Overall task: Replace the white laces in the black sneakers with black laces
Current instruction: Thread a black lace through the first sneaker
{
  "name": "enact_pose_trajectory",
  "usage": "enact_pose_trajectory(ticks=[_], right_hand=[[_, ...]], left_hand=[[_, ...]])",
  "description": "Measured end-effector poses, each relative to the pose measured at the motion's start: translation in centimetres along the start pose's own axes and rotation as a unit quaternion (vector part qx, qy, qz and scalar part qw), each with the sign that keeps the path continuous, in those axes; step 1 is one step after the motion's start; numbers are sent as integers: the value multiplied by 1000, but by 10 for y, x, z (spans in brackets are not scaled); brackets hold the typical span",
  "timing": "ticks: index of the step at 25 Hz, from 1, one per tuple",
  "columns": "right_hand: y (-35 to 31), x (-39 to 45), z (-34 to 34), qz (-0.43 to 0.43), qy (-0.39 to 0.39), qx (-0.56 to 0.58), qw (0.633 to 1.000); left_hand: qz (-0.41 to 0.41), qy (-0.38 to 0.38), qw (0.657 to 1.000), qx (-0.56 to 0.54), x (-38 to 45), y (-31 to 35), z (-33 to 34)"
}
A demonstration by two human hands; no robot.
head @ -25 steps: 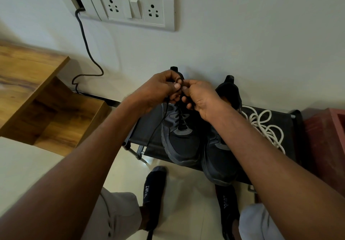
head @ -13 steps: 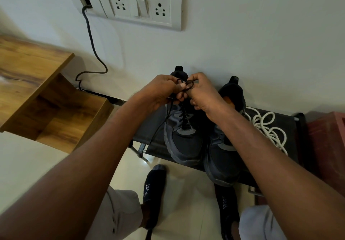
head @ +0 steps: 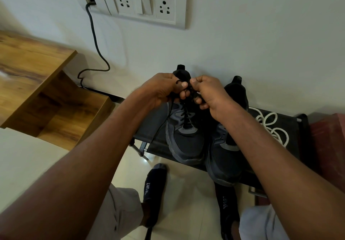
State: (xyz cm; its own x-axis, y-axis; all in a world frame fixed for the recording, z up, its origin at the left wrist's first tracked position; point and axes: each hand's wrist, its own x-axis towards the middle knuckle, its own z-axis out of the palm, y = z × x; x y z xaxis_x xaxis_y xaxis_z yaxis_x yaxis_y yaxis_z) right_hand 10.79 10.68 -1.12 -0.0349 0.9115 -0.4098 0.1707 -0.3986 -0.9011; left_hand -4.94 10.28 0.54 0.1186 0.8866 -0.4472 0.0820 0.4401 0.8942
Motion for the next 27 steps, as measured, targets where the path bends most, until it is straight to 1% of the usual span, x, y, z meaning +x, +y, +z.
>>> enact_pose_trajectory(ticks=[3, 5, 7, 8, 9, 11, 13, 14, 15, 17, 18, 19, 20, 21, 22, 23, 25, 26, 27], right_hand=[[2, 5, -1, 31, 19, 28, 999], [3, 8, -2, 51, 26, 51, 997], [4, 8, -3, 61, 22, 69, 995], [4, 8, -3, 62, 21, 75, 995], [4, 8, -3, 61, 19, 76, 995], [4, 8, -1, 53, 14, 63, 996], [5, 8, 1, 48, 12, 51, 998], [5, 8, 1, 47, 12, 51, 998], [4, 8, 2, 48, 12, 54, 997], [3, 9, 1, 54, 17, 60, 997], [3, 10, 1, 58, 20, 61, 996], [3, 10, 2, 63, 20, 61, 996], [3, 9, 2, 63, 19, 60, 996], [3, 7, 3, 57, 17, 58, 997], [2, 6, 4, 45, 19, 52, 997], [2, 4, 4, 29, 21, 44, 998], [-2, 2, 1, -7, 3, 32, 999], [-3, 0, -1, -24, -23, 21, 999], [-4, -3, -4, -40, -53, -2, 998]], left_hand=[[2, -51, 998, -34, -3, 2, -6], [8, -85, 996, -34, -4, 3, -10], [14, -92, 995, -20, -5, 4, -12], [22, -80, 996, -7, -5, 3, -12], [41, -52, 997, 26, -5, 2, -12], [103, 27, 985, 138, -2, -4, -13], [176, 105, 950, 234, 4, -10, -11], [224, 141, 922, 282, 7, -12, -8], [280, 165, 887, 329, 8, -13, -5], [383, 161, 823, 387, 11, -16, -1], [413, 147, 806, 398, 12, -18, -1], [424, 133, 803, 396, 12, -20, -3], [424, 122, 814, 377, 12, -21, -4], [408, 116, 837, 345, 13, -21, -5], [377, 111, 868, 304, 11, -19, -3], [325, 112, 903, 259, 10, -15, -1], [164, 111, 968, 151, 8, -7, -1], [62, 95, 990, 85, 8, -3, -3], [-39, 60, 997, 15, 7, 0, -6]])
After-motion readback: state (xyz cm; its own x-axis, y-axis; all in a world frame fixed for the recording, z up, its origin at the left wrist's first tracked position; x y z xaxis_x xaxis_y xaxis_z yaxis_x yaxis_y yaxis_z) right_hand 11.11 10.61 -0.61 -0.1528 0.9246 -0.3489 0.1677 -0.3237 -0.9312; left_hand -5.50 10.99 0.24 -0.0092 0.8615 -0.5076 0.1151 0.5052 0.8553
